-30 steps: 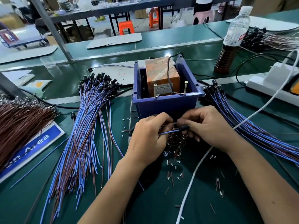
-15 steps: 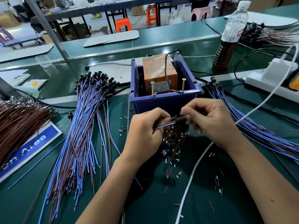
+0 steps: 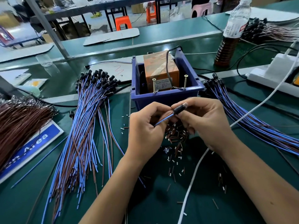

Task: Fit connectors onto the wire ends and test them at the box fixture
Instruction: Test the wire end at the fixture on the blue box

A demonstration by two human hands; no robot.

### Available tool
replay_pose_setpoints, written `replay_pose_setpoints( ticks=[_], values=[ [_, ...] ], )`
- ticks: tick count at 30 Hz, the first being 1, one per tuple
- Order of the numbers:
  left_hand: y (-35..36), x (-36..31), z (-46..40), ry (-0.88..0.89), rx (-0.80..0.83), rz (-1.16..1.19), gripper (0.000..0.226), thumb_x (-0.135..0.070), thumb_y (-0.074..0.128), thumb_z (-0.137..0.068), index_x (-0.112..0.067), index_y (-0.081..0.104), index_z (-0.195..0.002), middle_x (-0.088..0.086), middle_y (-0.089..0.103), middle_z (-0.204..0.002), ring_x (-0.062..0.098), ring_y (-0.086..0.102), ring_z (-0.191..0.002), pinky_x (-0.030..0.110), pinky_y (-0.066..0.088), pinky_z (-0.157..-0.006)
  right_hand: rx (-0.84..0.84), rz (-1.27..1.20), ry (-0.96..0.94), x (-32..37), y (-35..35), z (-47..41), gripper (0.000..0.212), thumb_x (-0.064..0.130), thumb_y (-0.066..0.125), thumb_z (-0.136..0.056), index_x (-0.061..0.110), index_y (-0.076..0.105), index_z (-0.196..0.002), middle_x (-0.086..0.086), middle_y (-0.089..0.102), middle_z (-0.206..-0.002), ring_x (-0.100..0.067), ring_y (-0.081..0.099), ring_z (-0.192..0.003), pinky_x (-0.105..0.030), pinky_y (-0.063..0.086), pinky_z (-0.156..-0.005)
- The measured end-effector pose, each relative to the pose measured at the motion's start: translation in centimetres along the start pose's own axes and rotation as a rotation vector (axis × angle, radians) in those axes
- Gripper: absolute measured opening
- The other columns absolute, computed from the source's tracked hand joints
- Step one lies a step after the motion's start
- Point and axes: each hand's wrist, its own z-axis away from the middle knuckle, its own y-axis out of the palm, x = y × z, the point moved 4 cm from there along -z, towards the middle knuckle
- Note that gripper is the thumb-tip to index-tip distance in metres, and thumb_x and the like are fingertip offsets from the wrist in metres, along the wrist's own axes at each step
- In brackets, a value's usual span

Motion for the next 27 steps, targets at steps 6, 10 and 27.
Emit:
replay_pose_setpoints(
  ticks=[6,10,27],
  values=[
    [0.2,0.0,0.0,-0.009,0.015,0.018,0.009,-0.005,0.075,-0.091,-0.013,0.073,-0.094,-0.005,0.075,-0.084,0.014,0.073,-0.076,0.034,0.060,-0.067,-0.030,-0.053,-0.028,0.4,0.0,0.0,0.004,0.015,0.077,-0.087,0.014,0.081,-0.089,-0.018,0.060,-0.064,-0.026,0.042,-0.048,-0.027,0.030,-0.039],
    [0.1,0.2,-0.1,0.030,-0.015,-0.064,0.012,-0.002,0.077,-0.088,-0.013,0.078,-0.094,-0.002,0.073,-0.086,0.023,0.070,-0.078,0.046,0.055,-0.063,-0.063,-0.094,-0.047,0.4,0.0,0.0,0.005,0.013,0.075,-0.089,0.016,0.079,-0.088,-0.001,0.061,-0.059,-0.015,0.044,-0.044,-0.020,0.034,-0.039],
    [-0.9,-0.3,0.0,-0.020,-0.342,0.074,0.011,-0.006,0.074,-0.093,-0.016,0.076,-0.091,-0.004,0.075,-0.078,0.003,0.066,-0.071,0.016,0.050,-0.067,-0.169,-0.102,-0.103,1.1,-0.1,-0.1,0.010,0.013,0.062,-0.103,0.015,0.064,-0.094,-0.013,0.075,-0.091,-0.023,0.051,-0.043,-0.022,0.037,-0.038]
  ],
)
